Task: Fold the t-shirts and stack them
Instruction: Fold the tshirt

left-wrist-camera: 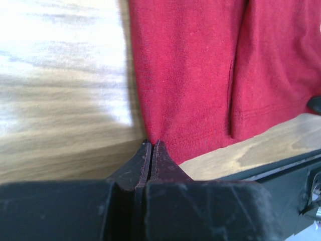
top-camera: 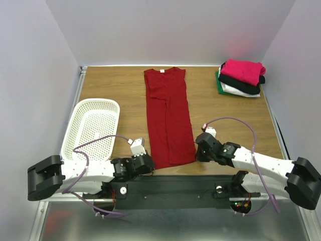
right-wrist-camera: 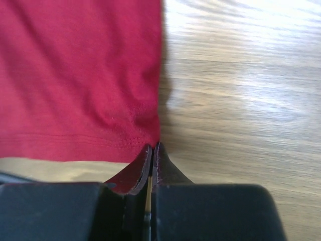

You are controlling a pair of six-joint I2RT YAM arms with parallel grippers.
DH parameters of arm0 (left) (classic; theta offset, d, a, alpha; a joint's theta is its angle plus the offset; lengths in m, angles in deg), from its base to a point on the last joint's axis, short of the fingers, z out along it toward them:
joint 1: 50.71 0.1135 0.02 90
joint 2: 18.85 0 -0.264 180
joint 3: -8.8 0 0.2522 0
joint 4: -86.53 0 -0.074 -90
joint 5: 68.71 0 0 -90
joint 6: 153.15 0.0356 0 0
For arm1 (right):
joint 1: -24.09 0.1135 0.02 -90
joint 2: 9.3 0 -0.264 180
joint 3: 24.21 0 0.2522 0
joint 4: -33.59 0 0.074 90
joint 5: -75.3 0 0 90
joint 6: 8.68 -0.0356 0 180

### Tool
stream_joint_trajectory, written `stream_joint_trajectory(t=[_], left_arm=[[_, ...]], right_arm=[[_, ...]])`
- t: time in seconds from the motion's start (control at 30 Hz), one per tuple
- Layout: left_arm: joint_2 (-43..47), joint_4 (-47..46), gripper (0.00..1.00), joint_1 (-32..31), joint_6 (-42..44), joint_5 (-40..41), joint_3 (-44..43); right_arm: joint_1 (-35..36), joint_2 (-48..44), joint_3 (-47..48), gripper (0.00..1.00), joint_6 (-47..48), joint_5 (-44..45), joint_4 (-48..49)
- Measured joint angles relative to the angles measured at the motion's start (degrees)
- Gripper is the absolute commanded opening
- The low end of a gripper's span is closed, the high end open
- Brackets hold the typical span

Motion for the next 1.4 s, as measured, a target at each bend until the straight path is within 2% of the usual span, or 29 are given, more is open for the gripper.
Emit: stream_joint_trajectory(t=[0.23,0.47,0.73,0.93,1.07,1.2,1.4], left_arm=[[2.9,0.6,0.0,-0.9,-1.6,0.3,1.3],[7.6,-2.2,0.0,-0.5,-0.7,4.8,1.6],[9.4,-11.0,0.0,8.7,9.7,5.6,1.6],[4.8,-17.8,0.0,16.2,20.2,3.4,0.2],[-2.3,-23.9,0.0,22.4,28.0,0.3,-2.4],[-8.8,-27.4,0.0,27.3,33.1,-2.4,-6.4],[-16.7,-32.6,0.0,34.8,38.6,-6.7,-11.3]], right_arm=[[0.0,-2.4,0.0,0.0,0.0,-1.5,0.0],[0.0,-0.7,3.5,0.0,1.9,1.8,-0.5],[0.0,6.4,13.0,0.0,6.4,7.1,0.2],[-0.1,14.4,18.9,0.0,10.5,11.0,2.7],[-1.3,23.1,24.7,0.0,13.9,13.5,5.8],[-4.4,29.8,30.9,0.0,17.0,14.6,7.1],[-9.9,34.9,36.3,0.0,20.4,15.0,8.0]])
